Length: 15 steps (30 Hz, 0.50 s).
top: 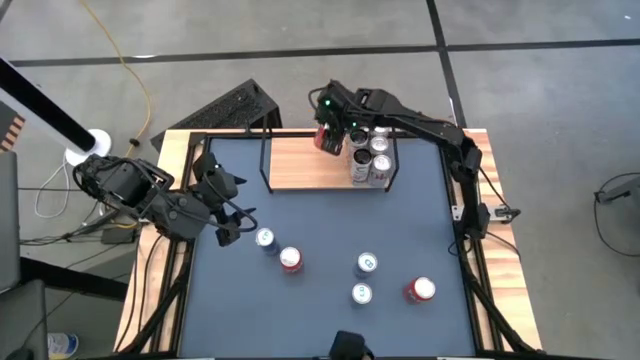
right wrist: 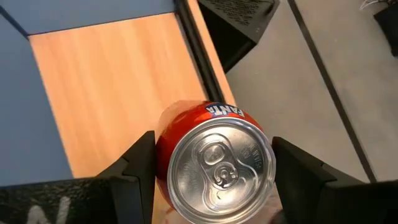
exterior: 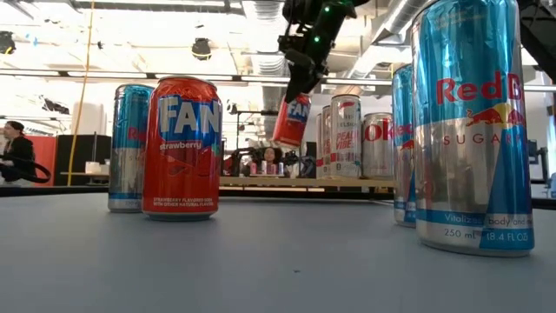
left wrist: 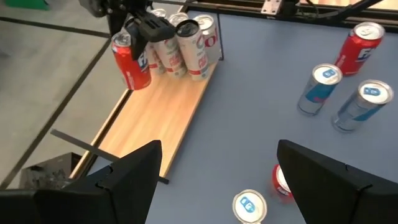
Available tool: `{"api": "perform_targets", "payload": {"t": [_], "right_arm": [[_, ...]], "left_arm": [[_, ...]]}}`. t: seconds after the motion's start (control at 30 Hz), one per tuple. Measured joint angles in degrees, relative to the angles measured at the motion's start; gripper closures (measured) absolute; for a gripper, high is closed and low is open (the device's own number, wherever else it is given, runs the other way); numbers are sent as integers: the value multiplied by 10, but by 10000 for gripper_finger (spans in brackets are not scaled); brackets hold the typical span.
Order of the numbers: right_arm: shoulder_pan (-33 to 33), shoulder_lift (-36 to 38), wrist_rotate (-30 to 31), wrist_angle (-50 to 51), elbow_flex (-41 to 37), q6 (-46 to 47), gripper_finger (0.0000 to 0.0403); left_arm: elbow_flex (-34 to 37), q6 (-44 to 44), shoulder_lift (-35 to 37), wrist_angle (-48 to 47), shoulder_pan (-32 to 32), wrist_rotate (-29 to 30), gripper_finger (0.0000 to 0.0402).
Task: Place canned beverage on shelf
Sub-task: Put the top red soda can on the shelf
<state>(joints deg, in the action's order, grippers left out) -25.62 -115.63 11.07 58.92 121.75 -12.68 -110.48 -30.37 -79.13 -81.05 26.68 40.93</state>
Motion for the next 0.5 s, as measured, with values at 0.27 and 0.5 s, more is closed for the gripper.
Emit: {"api": "perform_targets", "payload": {"t": [0.27, 0.5], "right_arm": [[-13, -37, 0, -1, 1, -64, 174], [-13, -133, 71, 104, 120, -131, 174]], "left_arm": [[0, 19, 1, -7, -24, 0, 93], [0, 29, 4, -13, -44, -14, 93]]}}
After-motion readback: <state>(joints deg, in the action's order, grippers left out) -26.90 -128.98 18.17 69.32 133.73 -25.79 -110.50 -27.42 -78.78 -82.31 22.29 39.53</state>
